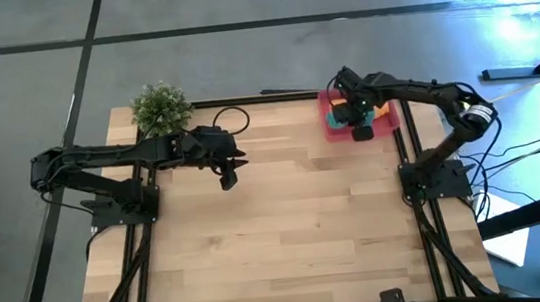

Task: Roll microfiber towels into tight, uniform cylinder then place into a basket
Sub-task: Put the blue microfiber towel into the pink bin

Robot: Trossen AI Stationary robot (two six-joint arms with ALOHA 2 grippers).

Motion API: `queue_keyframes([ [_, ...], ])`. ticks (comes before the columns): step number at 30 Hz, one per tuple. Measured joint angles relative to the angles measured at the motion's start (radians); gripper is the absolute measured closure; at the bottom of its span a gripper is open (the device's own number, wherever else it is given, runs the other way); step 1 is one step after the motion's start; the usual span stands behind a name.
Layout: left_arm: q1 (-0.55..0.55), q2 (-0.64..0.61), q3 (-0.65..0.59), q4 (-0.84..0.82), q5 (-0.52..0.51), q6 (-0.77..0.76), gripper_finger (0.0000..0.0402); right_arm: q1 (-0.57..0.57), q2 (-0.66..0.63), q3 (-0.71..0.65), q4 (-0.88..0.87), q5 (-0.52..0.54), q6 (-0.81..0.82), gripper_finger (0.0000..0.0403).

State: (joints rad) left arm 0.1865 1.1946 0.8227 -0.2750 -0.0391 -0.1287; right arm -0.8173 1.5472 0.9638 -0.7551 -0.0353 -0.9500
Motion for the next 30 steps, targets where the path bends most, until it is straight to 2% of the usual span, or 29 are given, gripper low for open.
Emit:
queue_keyframes([
  [16, 0.000, 0.000, 0.000, 0.000, 0.000, 0.000, 0.0292, 0.003, 0.097, 0.000, -0.019, -0.014, -0.028, 0.0372],
  [30, 0.000, 0.000, 0.000, 0.000, 0.000, 0.000, 0.0292, 0.003, 0.097, 0.000, 0.002, -0.011, -0.024, 0.0304],
])
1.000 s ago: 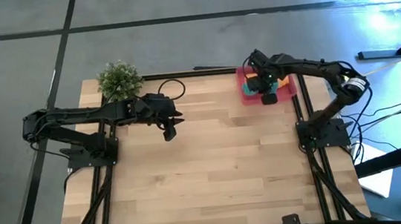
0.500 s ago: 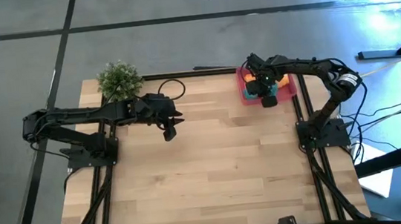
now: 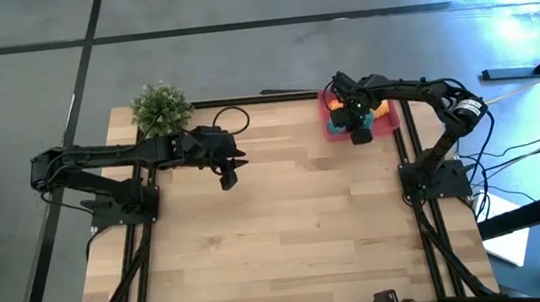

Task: Roll microfiber towels into tight, uniform cylinder then place into a basket
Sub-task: Put the blue microfiber towel into the pink bin

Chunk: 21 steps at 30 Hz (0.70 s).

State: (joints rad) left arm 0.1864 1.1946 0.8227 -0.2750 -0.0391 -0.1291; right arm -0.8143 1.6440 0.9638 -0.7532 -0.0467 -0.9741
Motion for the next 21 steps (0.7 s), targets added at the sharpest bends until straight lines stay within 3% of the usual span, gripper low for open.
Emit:
queue_keyframes([
  [12, 0.000, 0.000, 0.000, 0.000, 0.000, 0.000, 0.0292, 0.000, 0.000, 0.000, 0.027, 0.000, -0.001, 0.0212],
  [21, 0.000, 0.000, 0.000, 0.000, 0.000, 0.000, 0.0292, 0.001, -0.004, 0.072, -0.027, 0.004, 0.027, 0.0199],
])
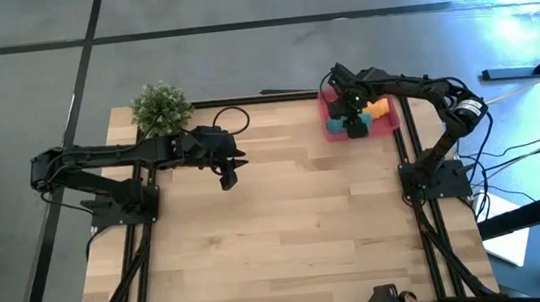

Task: Roll microfiber towels into tight, uniform cylinder then place into a basket
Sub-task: Put the blue microfiber towel into the pink bin, then return to Home Position

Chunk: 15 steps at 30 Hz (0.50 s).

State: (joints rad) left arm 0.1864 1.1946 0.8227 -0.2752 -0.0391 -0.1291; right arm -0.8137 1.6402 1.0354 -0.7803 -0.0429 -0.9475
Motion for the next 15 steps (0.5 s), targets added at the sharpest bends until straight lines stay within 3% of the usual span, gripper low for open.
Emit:
queue_keyframes([
  [11, 0.000, 0.000, 0.000, 0.000, 0.000, 0.000, 0.0292, 0.000, -0.001, 0.241, -0.247, -0.004, 0.086, 0.0199],
  [15, 0.000, 0.000, 0.000, 0.000, 0.000, 0.000, 0.0292, 0.001, -0.001, 0.333, -0.283, -0.075, 0.176, 0.0199],
])
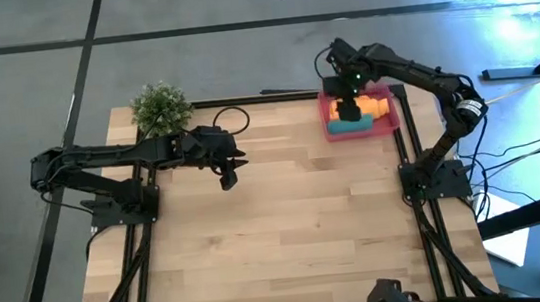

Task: Roll microfiber towels into tight, uniform cylinder then place into a basket
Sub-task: Return to Home Position

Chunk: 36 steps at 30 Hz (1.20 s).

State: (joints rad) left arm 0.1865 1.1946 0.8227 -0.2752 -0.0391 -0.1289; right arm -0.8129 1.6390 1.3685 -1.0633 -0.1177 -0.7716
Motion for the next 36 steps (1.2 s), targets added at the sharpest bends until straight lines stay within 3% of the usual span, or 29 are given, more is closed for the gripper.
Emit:
queue_keyframes([
  [5, 0.000, 0.000, 0.000, 0.000, -0.020, -0.021, 0.0294, 0.009, 0.000, 0.092, -0.009, -0.055, 0.226, 0.0199],
  [9, 0.001, -0.010, 0.014, -0.022, -0.045, -0.049, 0.0318, 0.041, -0.031, 0.159, -0.004, -0.058, 0.255, 0.0220],
  [14, 0.001, -0.065, 0.089, -0.067, -0.045, 0.026, 0.0382, 0.073, -0.134, 0.250, 0.008, -0.075, 0.270, 0.0310],
  [17, 0.001, -0.120, 0.138, -0.103, -0.046, 0.059, 0.0396, 0.081, -0.223, 0.275, 0.014, -0.168, 0.270, 0.0379],
  [20, 0.001, -0.193, 0.159, -0.103, -0.046, 0.108, 0.0398, 0.086, -0.322, 0.260, 0.037, -0.292, 0.275, 0.0391],
  [29, 0.001, -0.419, 0.144, -0.176, -0.045, 0.094, 0.0401, 0.139, -0.639, -0.007, 0.226, -0.473, 0.389, 0.0397],
  [36, 0.001, -0.600, -0.065, 0.014, -0.019, 0.064, 0.0401, 0.212, -0.885, -0.382, 0.544, -0.489, 0.615, 0.0399],
])
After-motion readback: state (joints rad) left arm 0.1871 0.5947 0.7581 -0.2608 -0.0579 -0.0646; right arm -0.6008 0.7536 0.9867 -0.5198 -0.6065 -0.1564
